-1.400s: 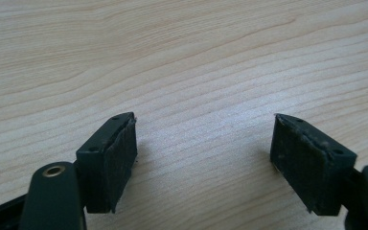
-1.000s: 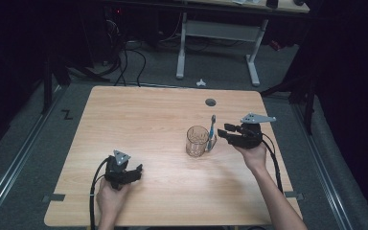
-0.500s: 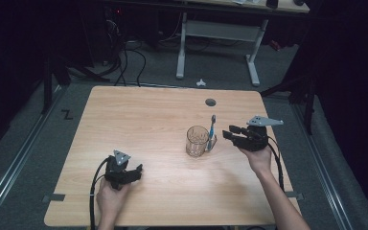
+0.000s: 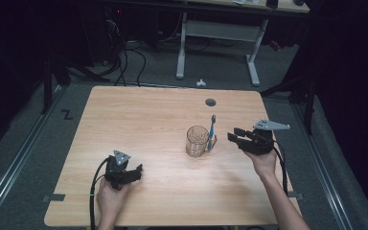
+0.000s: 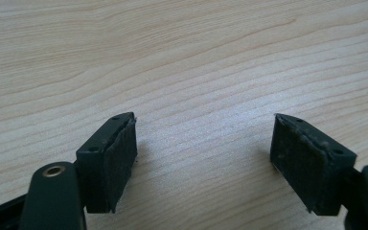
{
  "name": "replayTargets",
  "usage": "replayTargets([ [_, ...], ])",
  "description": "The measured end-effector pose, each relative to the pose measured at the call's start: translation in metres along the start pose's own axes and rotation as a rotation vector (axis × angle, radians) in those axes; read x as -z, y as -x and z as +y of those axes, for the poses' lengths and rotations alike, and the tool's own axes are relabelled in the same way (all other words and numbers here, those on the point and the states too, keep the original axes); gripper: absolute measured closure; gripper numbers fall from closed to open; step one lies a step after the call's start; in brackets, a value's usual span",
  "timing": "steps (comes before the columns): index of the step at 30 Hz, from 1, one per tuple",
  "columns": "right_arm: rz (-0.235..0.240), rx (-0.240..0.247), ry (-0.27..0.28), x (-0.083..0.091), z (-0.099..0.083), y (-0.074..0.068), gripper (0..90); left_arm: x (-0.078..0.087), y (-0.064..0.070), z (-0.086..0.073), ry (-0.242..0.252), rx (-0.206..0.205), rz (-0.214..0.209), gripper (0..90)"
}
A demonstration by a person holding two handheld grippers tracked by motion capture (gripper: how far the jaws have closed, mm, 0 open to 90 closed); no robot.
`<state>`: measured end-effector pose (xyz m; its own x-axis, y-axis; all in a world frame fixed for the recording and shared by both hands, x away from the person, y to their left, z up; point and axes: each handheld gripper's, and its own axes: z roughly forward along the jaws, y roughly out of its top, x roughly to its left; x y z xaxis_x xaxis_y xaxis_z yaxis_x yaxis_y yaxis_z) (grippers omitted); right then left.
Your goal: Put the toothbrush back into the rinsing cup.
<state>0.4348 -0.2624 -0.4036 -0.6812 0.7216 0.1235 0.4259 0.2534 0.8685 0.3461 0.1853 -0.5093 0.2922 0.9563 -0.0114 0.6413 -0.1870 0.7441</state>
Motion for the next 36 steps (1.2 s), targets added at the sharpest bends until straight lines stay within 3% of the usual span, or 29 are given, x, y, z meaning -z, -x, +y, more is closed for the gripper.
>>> replayTargets([
  [10, 0.001, -0.020, 0.017, 0.008, -0.002, 0.002, 58.0, 0.000, 0.000, 0.000, 0.000, 0.000, 0.000, 24.9],
  [36, -0.019, -0.064, 0.040, 0.028, -0.033, 0.006, 58.5, 0.000, 0.000, 0.000, 0.000, 0.000, 0.000, 24.9],
])
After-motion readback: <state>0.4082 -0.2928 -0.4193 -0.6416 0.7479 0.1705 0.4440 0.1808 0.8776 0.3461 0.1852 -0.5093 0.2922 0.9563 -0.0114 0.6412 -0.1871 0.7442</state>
